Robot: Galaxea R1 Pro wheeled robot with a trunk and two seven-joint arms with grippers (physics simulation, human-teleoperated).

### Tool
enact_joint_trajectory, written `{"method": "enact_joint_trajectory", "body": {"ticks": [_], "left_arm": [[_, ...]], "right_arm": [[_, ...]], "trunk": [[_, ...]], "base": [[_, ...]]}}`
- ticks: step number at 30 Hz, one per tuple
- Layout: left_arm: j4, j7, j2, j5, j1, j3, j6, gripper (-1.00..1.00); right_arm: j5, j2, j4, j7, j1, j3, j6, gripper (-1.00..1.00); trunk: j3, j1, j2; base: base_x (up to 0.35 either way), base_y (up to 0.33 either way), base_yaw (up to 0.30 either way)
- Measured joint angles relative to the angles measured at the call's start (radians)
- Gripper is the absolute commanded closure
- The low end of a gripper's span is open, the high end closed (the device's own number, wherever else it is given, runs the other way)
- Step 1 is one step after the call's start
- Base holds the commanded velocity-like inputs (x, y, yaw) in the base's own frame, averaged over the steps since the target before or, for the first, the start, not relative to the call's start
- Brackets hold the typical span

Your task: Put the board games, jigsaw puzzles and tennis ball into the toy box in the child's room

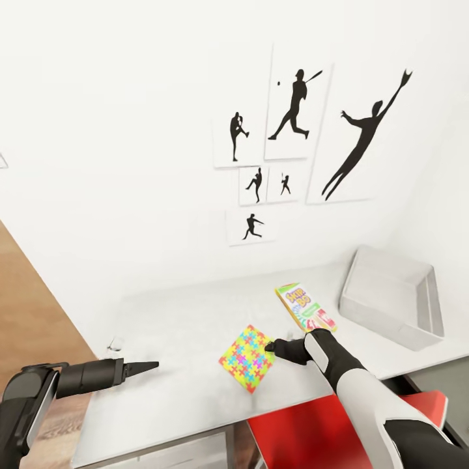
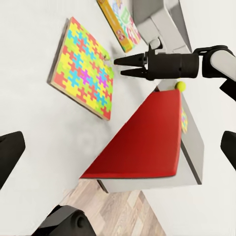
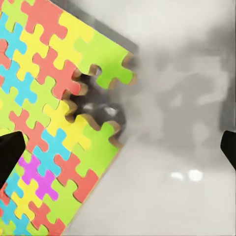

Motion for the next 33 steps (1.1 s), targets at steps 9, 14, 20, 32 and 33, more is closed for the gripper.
{"method": "enact_joint_trajectory", "body": {"ticks": [9,14,20,32,33], "left_arm": [[0.000,0.000,-0.001,0.000,0.000,0.000,-0.001,-1.00],[0.000,0.000,-0.001,0.000,0.000,0.000,-0.001,-1.00],[0.000,0.000,-0.001,0.000,0.000,-0.001,0.000,-1.00],[0.000,0.000,-0.001,0.000,0.000,-0.001,0.000,-1.00],[0.000,0.000,-0.001,0.000,0.000,-0.001,0.000,-1.00]], "right_arm": [[0.001,0.000,0.001,-0.001,0.000,0.001,-0.018,-1.00],[0.001,0.002,0.001,0.000,0.000,0.001,-0.020,-1.00],[0.002,0.003,0.001,0.000,0.000,0.001,-0.021,-1.00],[0.009,0.011,0.001,-0.001,0.000,0.001,-0.021,-1.00],[0.010,0.011,0.002,-0.001,0.000,0.001,-0.021,-1.00]], "trunk": [[0.000,0.000,0.000],[0.000,0.000,0.000],[0.000,0.000,0.000],[0.000,0.000,0.000],[0.000,0.000,0.000]], "base": [[0.072,0.015,0.000],[0.023,0.004,0.000],[0.064,0.069,0.000],[0.014,0.065,0.000],[0.002,0.121,0.000]]}}
